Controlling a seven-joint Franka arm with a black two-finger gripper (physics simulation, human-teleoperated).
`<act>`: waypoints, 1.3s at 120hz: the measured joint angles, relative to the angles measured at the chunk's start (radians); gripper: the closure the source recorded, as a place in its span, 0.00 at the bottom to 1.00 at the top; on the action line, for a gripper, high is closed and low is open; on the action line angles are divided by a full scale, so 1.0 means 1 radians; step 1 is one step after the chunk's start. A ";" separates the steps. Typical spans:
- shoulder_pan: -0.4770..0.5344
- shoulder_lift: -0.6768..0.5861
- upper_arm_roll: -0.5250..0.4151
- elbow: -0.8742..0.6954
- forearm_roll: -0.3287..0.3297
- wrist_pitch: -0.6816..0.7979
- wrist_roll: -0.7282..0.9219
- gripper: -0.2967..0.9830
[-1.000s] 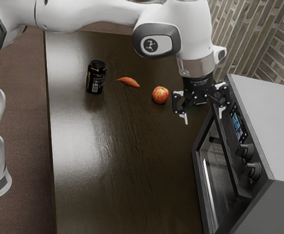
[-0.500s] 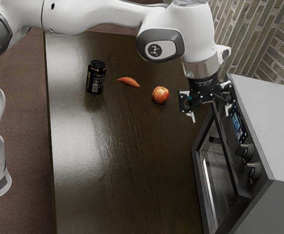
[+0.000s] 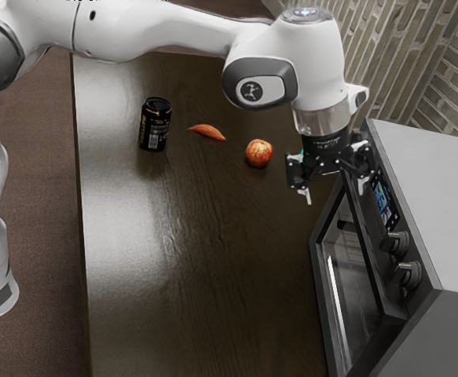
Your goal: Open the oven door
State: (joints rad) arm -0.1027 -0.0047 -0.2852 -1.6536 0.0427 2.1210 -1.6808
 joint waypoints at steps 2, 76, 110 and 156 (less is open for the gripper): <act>0.000 0.000 0.000 -0.003 -0.004 0.001 0.000 0.24; -0.006 -0.028 0.020 -0.090 -0.074 0.018 0.007 0.25; 0.003 -0.112 0.020 -0.186 -0.100 0.037 0.007 0.29; 0.013 -0.182 0.021 -0.275 -0.116 0.053 0.008 0.34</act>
State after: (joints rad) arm -0.0902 -0.1866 -0.2637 -1.9282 -0.0737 2.1742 -1.6731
